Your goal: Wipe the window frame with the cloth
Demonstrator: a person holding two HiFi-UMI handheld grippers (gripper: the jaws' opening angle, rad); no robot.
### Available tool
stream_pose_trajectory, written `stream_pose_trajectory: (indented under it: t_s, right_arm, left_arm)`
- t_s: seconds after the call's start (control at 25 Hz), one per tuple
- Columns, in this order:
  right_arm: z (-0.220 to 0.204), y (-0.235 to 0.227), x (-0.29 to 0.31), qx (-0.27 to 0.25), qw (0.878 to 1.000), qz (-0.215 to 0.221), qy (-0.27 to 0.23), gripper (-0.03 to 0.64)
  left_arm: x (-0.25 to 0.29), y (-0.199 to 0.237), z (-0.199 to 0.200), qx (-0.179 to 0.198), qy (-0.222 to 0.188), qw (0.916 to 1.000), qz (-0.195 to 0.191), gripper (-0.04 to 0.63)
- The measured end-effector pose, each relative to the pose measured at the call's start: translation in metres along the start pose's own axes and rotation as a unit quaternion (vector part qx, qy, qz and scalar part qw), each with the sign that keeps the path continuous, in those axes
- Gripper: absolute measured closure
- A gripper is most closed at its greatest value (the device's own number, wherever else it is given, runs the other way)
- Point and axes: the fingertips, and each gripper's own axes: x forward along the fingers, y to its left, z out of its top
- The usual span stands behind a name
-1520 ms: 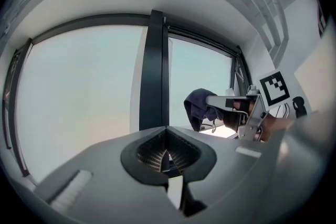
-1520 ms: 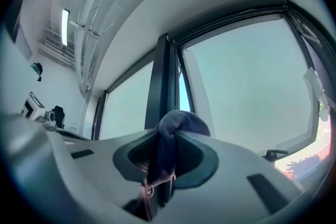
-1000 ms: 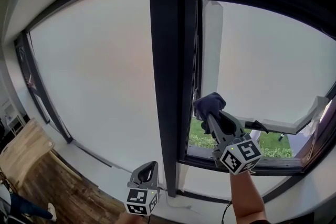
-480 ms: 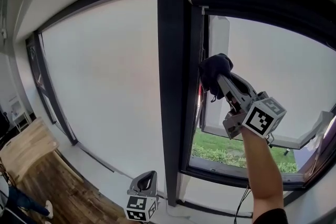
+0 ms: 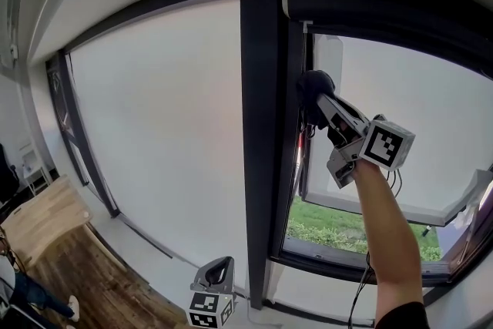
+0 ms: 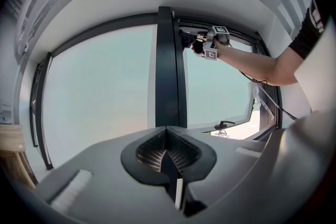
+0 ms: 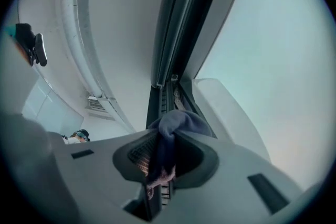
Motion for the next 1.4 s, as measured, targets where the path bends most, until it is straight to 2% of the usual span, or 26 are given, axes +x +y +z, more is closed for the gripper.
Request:
stream_pose_trajectory:
  t_s: [0.32,0.56,0.88,1.16,1.4]
  right_arm:
    - [-0.013,-0.003,0.023,0.022,0.999,0.009,0.031,0.545]
    - [-0.017,-0.007,0.024,0.033,0.998,0.014,0.044,0.546]
    - [-0.025,-0.008,0.024,0.017,0.998,-0.003,0.061,0.546]
    - [-0.059,-0.016,0.007,0.009,0.995,-0.022,0.098,0.546]
    - [-0.093,-0.017,-0.009,0.010,0.992,-0.021,0.122,0.546]
  left_arm:
    - [-0.002,0.014,-0.001,-0.002,0.002,1.0000,0.009,0.588]
    - [0.004,0.011,-0.005,0.002,0.003,1.0000,-0.001,0.588]
    - [0.011,0.009,-0.006,-0.004,0.008,0.9999,-0.012,0.588]
    - [0.011,-0.001,-0.007,-0.003,0.020,0.9995,-0.023,0.588]
    - [0.014,-0.016,-0.007,0.004,0.029,0.9989,-0.038,0.588]
